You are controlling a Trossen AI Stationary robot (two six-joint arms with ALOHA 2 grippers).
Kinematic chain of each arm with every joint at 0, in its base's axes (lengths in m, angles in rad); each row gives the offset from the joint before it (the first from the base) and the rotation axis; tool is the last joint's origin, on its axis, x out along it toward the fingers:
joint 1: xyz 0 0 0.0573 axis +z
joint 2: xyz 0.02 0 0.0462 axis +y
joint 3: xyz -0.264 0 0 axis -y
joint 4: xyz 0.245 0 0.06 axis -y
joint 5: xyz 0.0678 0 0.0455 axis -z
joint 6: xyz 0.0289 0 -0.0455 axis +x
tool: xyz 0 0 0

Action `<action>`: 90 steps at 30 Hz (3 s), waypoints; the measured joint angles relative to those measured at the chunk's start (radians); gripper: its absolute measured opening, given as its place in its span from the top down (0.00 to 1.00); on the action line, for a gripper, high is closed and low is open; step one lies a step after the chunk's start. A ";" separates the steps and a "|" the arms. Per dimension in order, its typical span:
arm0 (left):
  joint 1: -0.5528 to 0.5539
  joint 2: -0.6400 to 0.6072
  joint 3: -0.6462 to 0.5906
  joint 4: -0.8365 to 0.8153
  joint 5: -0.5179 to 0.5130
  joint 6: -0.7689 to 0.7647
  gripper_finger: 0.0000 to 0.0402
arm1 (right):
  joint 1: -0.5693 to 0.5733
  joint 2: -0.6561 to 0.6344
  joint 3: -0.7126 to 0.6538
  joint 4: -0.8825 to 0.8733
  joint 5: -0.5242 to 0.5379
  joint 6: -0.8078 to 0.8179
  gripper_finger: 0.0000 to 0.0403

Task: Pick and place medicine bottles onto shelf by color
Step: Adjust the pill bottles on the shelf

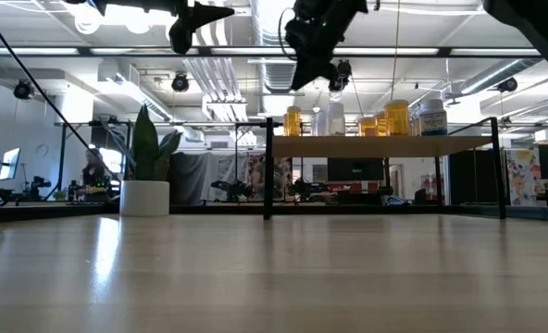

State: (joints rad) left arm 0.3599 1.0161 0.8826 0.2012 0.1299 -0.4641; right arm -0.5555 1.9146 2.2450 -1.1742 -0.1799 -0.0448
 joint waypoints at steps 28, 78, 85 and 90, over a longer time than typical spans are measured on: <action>0.000 0.000 0.000 0.000 0.007 0.000 0.68 | -0.071 -0.048 -0.158 -0.187 -0.059 -0.087 0.98; 0.000 0.002 0.000 0.000 0.006 0.000 0.68 | -0.195 0.023 -0.053 0.041 0.080 0.056 0.98; 0.000 0.002 0.000 0.000 0.006 -0.001 0.68 | -0.164 -0.040 0.029 -0.096 0.065 0.036 0.98; 0.000 0.002 0.000 0.000 0.006 -0.001 0.68 | -0.114 -0.105 0.025 -0.292 -0.158 -0.088 0.98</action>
State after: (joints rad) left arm 0.3599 1.0180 0.8829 0.2013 0.1364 -0.4647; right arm -0.6694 1.8095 2.2696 -1.4663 -0.3375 -0.1333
